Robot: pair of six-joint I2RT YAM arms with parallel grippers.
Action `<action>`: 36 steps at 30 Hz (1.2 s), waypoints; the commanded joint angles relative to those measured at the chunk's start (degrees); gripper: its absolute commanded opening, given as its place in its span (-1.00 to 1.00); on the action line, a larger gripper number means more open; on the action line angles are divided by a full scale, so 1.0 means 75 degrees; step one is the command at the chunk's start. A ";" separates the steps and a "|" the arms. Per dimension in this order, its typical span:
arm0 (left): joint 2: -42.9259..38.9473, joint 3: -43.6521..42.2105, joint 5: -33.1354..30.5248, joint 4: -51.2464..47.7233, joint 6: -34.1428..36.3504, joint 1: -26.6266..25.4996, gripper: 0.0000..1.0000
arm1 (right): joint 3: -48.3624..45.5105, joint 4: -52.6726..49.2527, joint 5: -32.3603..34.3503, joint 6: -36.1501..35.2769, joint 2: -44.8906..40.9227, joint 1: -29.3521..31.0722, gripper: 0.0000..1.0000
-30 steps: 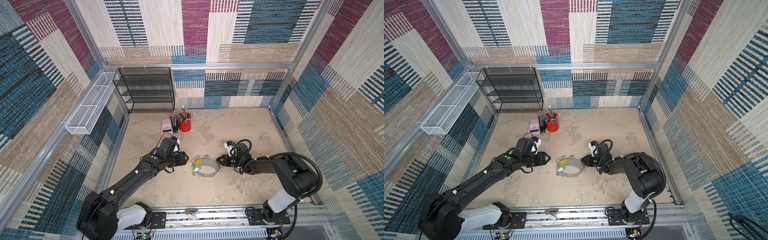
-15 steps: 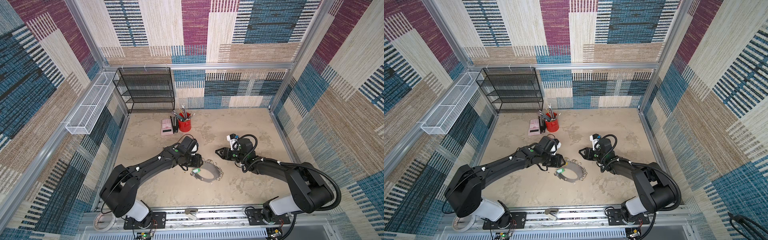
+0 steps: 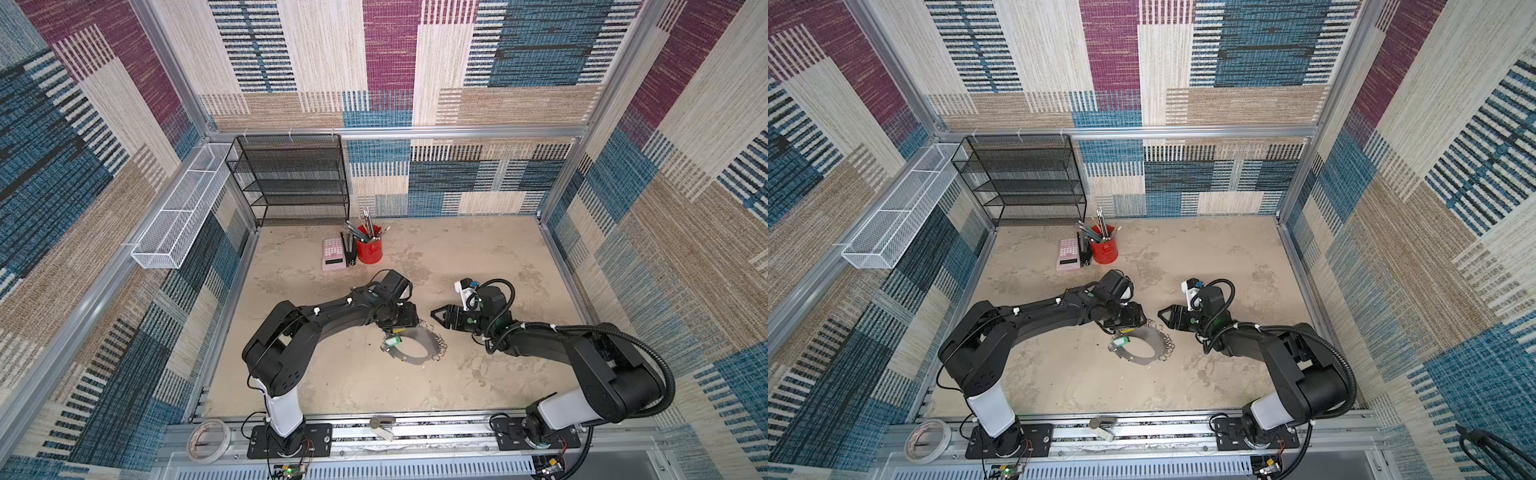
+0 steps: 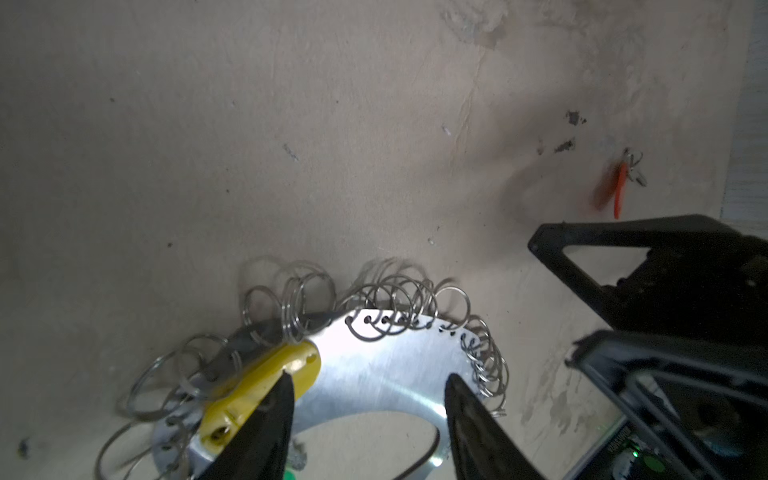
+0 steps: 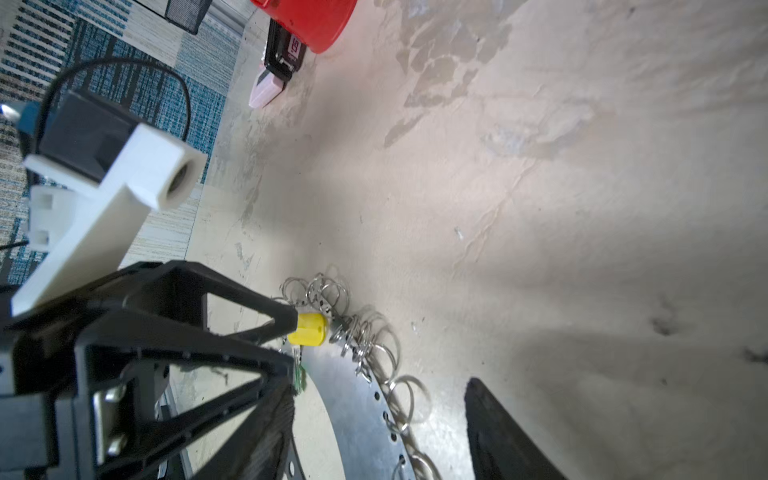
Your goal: Put the keys on the keyring
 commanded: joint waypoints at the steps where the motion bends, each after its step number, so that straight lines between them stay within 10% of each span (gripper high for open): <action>1: 0.0132 0.0141 -0.0083 0.0085 -0.0262 0.0013 0.17 | -0.0127 0.0557 -0.0228 0.0131 0.0011 0.0002 0.32; 30: 0.0035 0.0645 -0.0685 -0.0129 0.0202 -0.0057 -0.04 | -0.0272 0.0920 -0.0472 0.0147 0.0312 0.0002 0.25; 36: 0.0152 0.0711 -0.0960 -0.0480 -0.0027 -0.0044 -0.36 | -0.0317 0.0952 -0.0465 0.0030 0.0275 0.0004 -0.12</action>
